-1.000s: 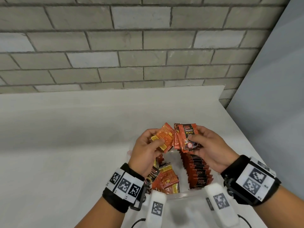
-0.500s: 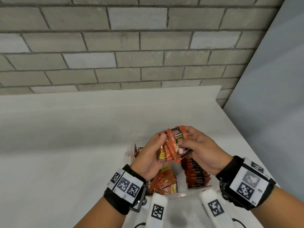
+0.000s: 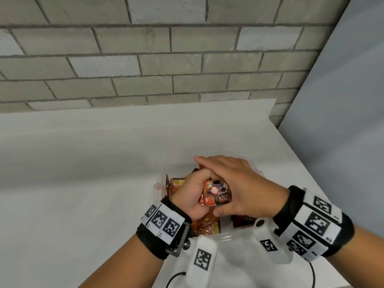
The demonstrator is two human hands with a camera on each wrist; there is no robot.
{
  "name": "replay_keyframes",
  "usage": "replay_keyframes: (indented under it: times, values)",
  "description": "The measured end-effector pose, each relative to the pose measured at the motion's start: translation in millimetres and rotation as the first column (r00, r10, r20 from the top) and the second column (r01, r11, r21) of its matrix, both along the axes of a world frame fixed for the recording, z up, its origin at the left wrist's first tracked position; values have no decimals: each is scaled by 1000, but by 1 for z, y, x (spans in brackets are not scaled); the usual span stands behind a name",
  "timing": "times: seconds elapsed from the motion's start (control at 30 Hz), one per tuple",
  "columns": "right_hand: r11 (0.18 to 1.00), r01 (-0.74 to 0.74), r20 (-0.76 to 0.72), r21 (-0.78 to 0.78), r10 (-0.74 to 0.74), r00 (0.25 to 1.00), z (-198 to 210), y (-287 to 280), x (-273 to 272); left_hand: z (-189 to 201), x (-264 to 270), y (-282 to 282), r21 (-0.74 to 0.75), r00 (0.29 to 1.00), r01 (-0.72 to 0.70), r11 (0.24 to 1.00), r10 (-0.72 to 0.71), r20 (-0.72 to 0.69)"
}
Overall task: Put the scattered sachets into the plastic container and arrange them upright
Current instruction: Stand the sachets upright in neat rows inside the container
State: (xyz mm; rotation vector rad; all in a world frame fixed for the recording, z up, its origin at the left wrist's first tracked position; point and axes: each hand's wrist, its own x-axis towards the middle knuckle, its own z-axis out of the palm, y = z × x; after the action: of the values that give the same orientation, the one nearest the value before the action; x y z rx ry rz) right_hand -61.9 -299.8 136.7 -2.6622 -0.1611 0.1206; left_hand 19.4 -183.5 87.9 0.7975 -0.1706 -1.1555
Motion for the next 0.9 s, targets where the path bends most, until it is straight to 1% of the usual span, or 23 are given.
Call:
replay_keyframes:
  times: [0.07, 0.2, 0.27, 0.37, 0.47, 0.53, 0.6, 0.67, 0.77, 0.83, 0.9]
  values:
    - [999, 39, 66, 27, -41, 997, -2, -1, 1, -2, -1, 0, -22, 1000, 12, 1000, -12, 3]
    - [998, 57, 74, 36, -59, 996, -5, -3, 0, -7, -1, 1, -34, 1000, 17, 999, -17, 5]
    - [997, 66, 103, 38, -69, 992, -7, -2, 0, -6, -2, 2, -31, 1000, 16, 999, -16, 5]
    - [997, 63, 122, 47, -68, 990, -11, -3, 1, -8, -4, 1, -13, 999, -39, 999, 39, 14]
    - [985, 85, 93, 150, -100, 991, -9, -7, -2, -13, -3, 2, 20, 987, -105, 994, 102, 124]
    - [962, 150, 108, 227, -178, 978, -7, -14, -5, -13, -2, 5, 29, 979, -94, 995, 87, 183]
    - [944, 226, 126, 241, -262, 957, -7, -22, -7, -13, -2, 6, 20, 970, -83, 996, 76, 232]
    - [924, 284, 101, 257, -318, 943, -8, -25, -8, -13, -3, 6, 16, 953, -74, 997, 66, 296]
    - [870, 349, 1, 348, -372, 928, -10, -27, -10, -17, -6, 3, 24, 929, -53, 998, 41, 368]
    - [825, 386, -57, 412, -400, 915, -9, -30, -12, -18, -7, 3, 42, 927, -51, 998, 32, 373]
    - [806, 399, -107, 438, -393, 913, -8, -35, -15, -16, -8, 3, 76, 939, -62, 995, 32, 343]
